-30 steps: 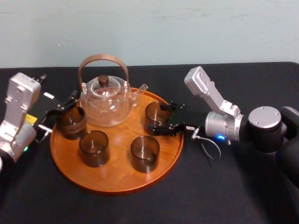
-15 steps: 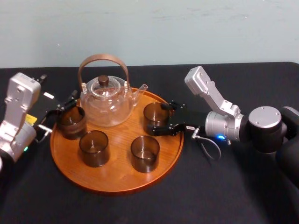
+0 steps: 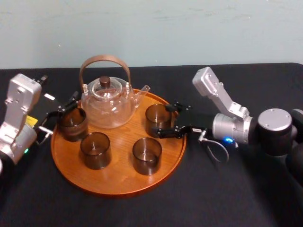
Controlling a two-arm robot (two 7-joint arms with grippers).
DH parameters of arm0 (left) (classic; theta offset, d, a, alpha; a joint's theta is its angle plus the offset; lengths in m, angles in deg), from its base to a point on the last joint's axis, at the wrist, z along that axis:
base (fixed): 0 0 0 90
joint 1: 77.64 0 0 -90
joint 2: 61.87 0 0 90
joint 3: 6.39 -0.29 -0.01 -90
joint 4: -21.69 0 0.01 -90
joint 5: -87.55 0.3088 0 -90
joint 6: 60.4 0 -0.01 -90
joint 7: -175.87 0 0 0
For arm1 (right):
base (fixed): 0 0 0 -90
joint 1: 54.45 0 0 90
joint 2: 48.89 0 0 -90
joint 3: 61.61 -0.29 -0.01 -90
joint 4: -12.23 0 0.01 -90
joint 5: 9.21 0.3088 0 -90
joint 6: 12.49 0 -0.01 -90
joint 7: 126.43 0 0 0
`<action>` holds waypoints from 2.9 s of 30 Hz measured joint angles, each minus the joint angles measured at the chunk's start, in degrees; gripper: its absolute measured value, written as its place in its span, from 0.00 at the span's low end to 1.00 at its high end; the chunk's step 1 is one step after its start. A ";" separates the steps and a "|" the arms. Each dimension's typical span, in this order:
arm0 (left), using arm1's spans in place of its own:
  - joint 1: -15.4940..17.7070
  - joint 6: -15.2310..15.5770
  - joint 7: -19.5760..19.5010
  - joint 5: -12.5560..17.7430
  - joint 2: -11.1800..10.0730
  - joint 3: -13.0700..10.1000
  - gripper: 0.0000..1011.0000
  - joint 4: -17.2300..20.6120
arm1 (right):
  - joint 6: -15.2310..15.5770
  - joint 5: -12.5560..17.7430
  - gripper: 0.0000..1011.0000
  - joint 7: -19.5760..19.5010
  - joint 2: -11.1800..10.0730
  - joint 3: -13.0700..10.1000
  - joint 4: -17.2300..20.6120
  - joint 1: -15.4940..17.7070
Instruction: Pick up the glass from the table and place it on the tray.
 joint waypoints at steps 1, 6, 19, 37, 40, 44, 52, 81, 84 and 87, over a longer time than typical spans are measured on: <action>0.00 0.00 0.00 0.00 0.00 0.00 0.99 0.00 | 0.00 0.17 0.99 0.13 -0.30 -0.11 0.48 0.23; 0.00 0.00 0.00 0.00 0.00 0.00 0.99 0.00 | 0.21 1.55 0.99 0.74 -3.02 -1.14 4.56 2.46; 0.00 0.00 0.00 0.00 0.00 0.00 0.99 0.00 | -2.34 6.53 0.99 2.29 -12.29 -4.94 16.26 10.55; 0.00 0.00 0.00 0.00 0.00 0.00 0.99 0.00 | -5.71 7.11 0.99 -10.59 -14.17 -12.57 22.95 19.06; 0.00 0.00 0.00 0.00 0.00 0.00 0.99 0.00 | -6.78 5.53 0.99 -15.27 -12.94 -14.26 23.59 20.76; 0.00 0.00 0.00 0.00 0.00 0.00 0.99 0.00 | -8.15 4.06 0.99 -18.87 -11.67 -15.71 23.76 22.23; 0.00 0.00 0.00 0.00 0.00 0.00 0.99 0.00 | -10.38 2.55 0.99 -23.29 -8.42 -17.84 22.12 23.99; 0.00 0.00 0.00 0.00 0.00 0.00 0.99 0.00 | -12.00 1.91 0.99 -23.62 -5.47 -18.73 18.17 23.76; 0.00 0.00 0.00 0.00 0.00 0.00 0.99 0.00 | -12.00 1.93 0.99 -23.63 -5.49 -18.71 18.21 23.77; 0.00 0.00 0.00 0.00 0.00 0.00 0.99 0.00 | -12.00 1.94 0.99 -23.65 -5.50 -18.69 18.23 23.79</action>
